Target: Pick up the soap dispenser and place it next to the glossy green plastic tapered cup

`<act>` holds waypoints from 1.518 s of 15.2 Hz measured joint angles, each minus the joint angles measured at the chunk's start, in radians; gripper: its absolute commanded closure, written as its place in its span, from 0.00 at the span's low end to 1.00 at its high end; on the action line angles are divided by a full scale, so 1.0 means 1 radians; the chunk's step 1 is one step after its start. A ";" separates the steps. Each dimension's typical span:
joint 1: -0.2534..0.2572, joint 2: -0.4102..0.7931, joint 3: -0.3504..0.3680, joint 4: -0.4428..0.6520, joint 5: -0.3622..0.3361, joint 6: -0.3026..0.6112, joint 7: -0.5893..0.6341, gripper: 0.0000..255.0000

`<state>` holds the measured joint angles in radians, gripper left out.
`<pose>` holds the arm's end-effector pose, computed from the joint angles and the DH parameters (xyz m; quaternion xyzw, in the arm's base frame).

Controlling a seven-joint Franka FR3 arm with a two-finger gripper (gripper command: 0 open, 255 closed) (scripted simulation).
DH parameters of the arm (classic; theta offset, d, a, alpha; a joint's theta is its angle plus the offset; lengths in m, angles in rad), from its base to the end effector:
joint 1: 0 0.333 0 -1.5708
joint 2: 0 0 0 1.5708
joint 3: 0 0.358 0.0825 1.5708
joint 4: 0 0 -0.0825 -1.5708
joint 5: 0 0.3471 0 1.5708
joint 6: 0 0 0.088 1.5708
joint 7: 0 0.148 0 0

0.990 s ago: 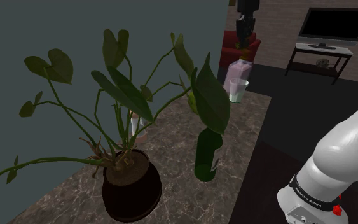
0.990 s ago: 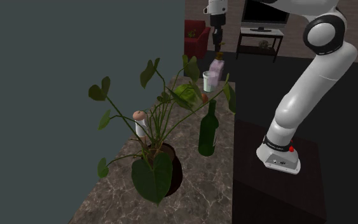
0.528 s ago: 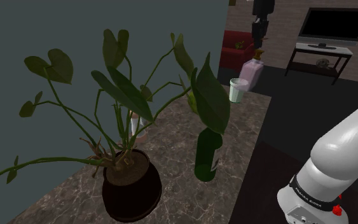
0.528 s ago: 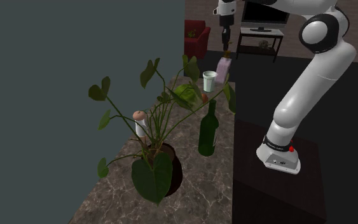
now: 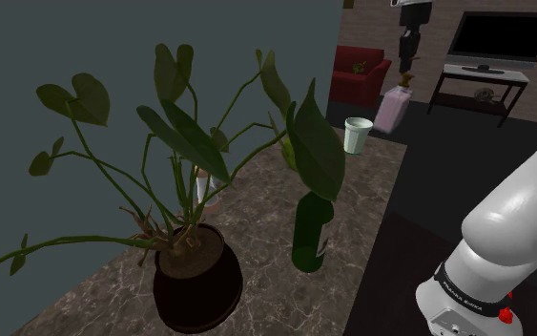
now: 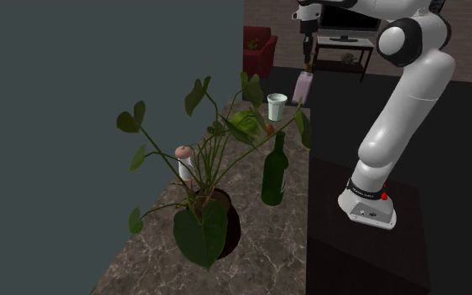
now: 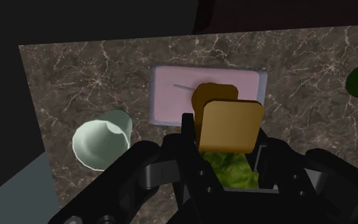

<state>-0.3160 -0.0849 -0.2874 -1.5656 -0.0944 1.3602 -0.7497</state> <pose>0.3666 -0.2800 0.6513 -0.9952 -0.0672 0.0700 0.0117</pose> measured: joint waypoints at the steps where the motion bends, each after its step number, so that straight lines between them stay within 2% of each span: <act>1: -0.010 0.007 -0.013 0.000 -0.002 0.008 -0.023 1.00; 5: -0.055 0.087 -0.065 0.069 0.011 0.023 -0.119 1.00; 14: -0.196 0.319 -0.161 0.310 0.088 0.013 -0.340 1.00; 23: -0.184 0.281 -0.158 0.143 0.072 0.144 -0.330 1.00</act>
<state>-0.5003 0.1959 -0.4458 -1.4224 -0.0220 1.5047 -1.0792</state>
